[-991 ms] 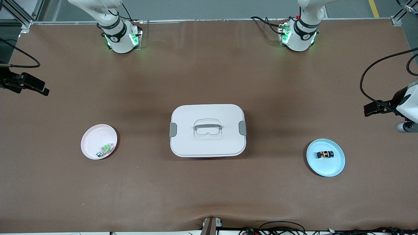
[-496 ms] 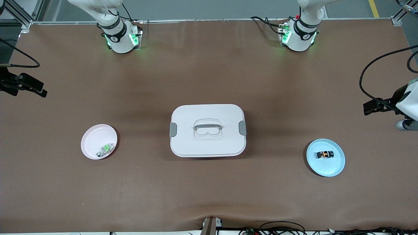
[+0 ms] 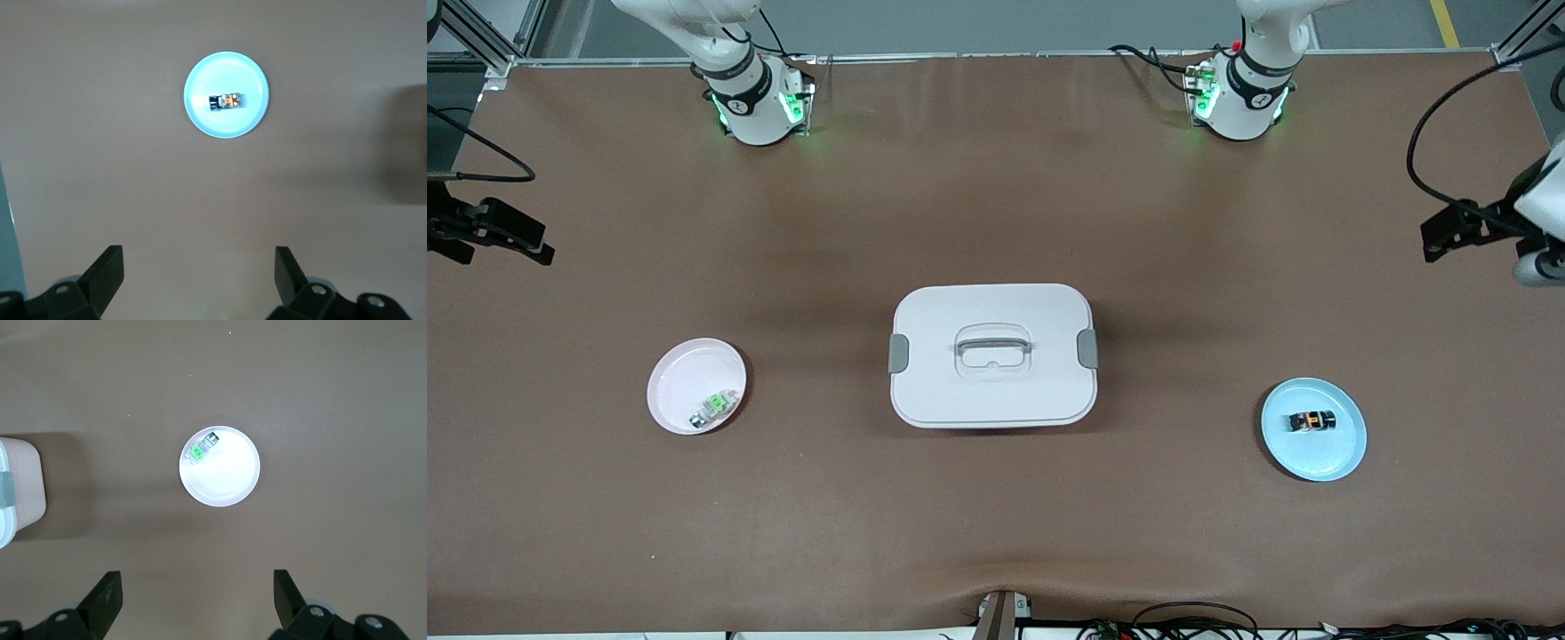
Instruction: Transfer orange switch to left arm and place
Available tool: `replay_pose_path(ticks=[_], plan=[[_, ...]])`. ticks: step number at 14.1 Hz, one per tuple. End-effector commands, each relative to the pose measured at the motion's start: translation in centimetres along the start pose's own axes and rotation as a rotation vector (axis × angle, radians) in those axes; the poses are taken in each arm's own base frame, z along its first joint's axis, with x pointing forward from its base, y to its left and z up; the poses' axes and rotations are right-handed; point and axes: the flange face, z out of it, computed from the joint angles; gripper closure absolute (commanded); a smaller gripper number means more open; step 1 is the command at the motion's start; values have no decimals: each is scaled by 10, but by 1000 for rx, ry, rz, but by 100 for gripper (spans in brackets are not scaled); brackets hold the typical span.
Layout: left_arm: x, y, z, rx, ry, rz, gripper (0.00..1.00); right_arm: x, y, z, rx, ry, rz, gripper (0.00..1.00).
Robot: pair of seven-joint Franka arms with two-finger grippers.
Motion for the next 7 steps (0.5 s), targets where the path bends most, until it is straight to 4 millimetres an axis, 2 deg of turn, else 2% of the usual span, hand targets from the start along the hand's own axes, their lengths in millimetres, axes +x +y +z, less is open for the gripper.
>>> replay_pose_path(ticks=[1,4,7], plan=[[-13,4,-7,-33,2,-4,0,-9,-3,-3,8,-7,-5,0],[-26,19,-8,-46,16,6,0,-10,-3,-2,9,-16,-4,0],[-44,16,-8,-88,9,-38,0,-10,-5,-2,10,-16,-9,0]])
